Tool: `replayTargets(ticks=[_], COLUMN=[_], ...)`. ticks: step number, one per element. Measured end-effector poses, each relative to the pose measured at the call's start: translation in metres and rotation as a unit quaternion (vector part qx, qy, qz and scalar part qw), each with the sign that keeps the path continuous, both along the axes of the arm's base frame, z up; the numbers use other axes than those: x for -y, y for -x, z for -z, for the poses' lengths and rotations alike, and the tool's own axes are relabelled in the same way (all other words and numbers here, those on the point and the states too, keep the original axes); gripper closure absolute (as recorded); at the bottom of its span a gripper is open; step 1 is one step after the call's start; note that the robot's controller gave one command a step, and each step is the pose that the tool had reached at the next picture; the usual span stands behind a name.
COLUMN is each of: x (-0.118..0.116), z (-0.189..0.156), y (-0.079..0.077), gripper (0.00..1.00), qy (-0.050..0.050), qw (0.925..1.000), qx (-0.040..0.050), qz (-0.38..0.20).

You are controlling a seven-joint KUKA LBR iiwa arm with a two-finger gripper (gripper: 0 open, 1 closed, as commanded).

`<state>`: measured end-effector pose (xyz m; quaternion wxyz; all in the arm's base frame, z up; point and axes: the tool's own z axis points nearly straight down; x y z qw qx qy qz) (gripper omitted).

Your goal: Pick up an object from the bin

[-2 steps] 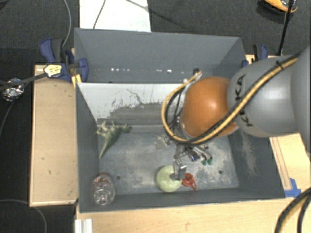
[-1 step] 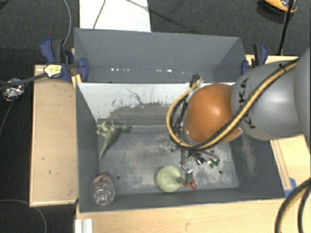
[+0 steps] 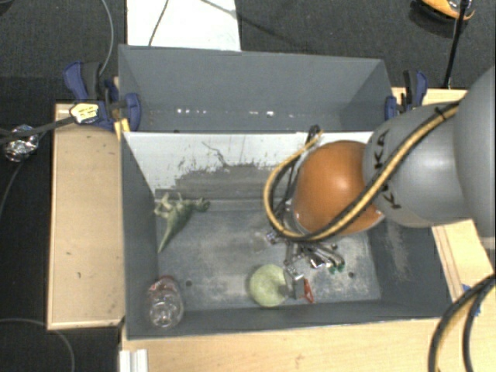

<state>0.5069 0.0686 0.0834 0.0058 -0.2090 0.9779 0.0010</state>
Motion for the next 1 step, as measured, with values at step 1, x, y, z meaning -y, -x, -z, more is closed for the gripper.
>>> replayTargets(ticks=[1], x=[-0.0092], z=[0.0103], y=[0.0045], gripper=[1.00], qy=[0.003], qw=[0.9863], qx=[-0.0012], qz=[-0.165])
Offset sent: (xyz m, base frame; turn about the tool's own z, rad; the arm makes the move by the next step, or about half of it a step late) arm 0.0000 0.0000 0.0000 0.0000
